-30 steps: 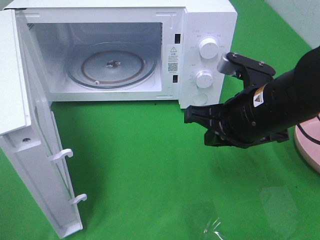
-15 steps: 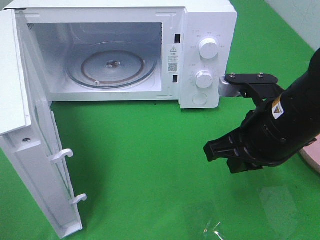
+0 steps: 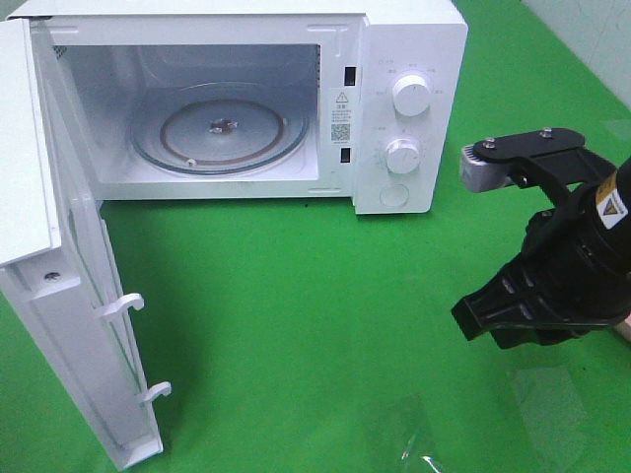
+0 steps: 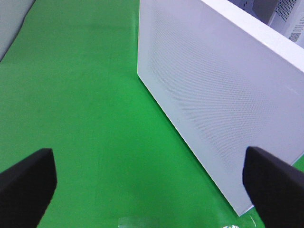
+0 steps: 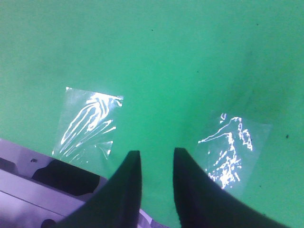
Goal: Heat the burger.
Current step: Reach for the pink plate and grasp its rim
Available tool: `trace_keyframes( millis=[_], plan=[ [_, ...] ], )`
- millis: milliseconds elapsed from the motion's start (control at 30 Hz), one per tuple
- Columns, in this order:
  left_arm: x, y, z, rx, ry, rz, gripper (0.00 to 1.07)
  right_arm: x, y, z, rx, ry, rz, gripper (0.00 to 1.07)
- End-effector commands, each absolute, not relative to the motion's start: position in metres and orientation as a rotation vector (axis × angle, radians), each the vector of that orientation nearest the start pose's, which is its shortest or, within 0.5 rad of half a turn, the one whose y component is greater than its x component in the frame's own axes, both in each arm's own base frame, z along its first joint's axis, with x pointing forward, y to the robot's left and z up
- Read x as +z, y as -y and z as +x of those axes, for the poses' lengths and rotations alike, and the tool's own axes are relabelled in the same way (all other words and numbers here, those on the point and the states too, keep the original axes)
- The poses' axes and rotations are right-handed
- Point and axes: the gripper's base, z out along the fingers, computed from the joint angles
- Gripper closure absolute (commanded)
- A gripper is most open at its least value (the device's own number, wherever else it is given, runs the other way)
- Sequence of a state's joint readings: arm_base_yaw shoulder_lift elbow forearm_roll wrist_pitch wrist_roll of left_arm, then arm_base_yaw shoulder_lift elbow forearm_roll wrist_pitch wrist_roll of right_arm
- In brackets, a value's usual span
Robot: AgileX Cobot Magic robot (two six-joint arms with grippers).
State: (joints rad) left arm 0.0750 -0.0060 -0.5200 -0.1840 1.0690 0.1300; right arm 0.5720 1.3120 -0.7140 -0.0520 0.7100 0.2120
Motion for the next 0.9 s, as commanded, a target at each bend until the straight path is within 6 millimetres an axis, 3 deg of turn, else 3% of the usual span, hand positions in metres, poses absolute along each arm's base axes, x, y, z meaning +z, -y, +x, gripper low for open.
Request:
trace_keyframes(
  millis=[33,67,100,133,167,200,367,533,733,900],
  plan=[
    [0.282,0.015,-0.009,-0.094,-2.011,0.066,0.07,0.224,-0.116,0.190,0.110,-2.714,-0.577,0.69],
    [0.282,0.015,-0.009,-0.094,-2.011,0.066,0.07,0.229,-0.114,0.189,0.097,-2.688,-0.590,0.60],
    [0.282,0.015,-0.009,-0.094,-2.011,0.066,0.07,0.229,-0.114,0.189,0.097,-2.688,-0.590,0.60],
    [0.282,0.015,-0.009,-0.094,-2.011,0.066,0.07,0.233,-0.111,0.187,0.082,-2.660,-0.609,0.50],
    [0.282,0.015,-0.009,-0.094,-2.011,0.066,0.07,0.233,-0.111,0.187,0.082,-2.660,-0.609,0.50],
    [0.282,0.015,-0.009,-0.094,-2.011,0.066,0.07,0.238,-0.109,0.186,0.069,-2.629,-0.631,0.39],
    [0.282,0.015,-0.009,-0.094,-2.011,0.066,0.07,0.247,-0.104,0.183,0.038,-2.586,-0.650,0.20],
    [0.282,0.015,-0.009,-0.094,-2.011,0.066,0.07,0.247,-0.100,0.183,0.003,-2.592,-0.652,0.21],
    [0.282,0.015,-0.009,-0.094,-2.011,0.066,0.07,0.247,-0.070,0.196,-0.063,-2.625,-0.505,0.25],
    [0.282,0.015,-0.009,-0.094,-2.011,0.066,0.07,0.248,-0.057,0.202,-0.097,-2.612,-0.443,0.26]
  ],
)
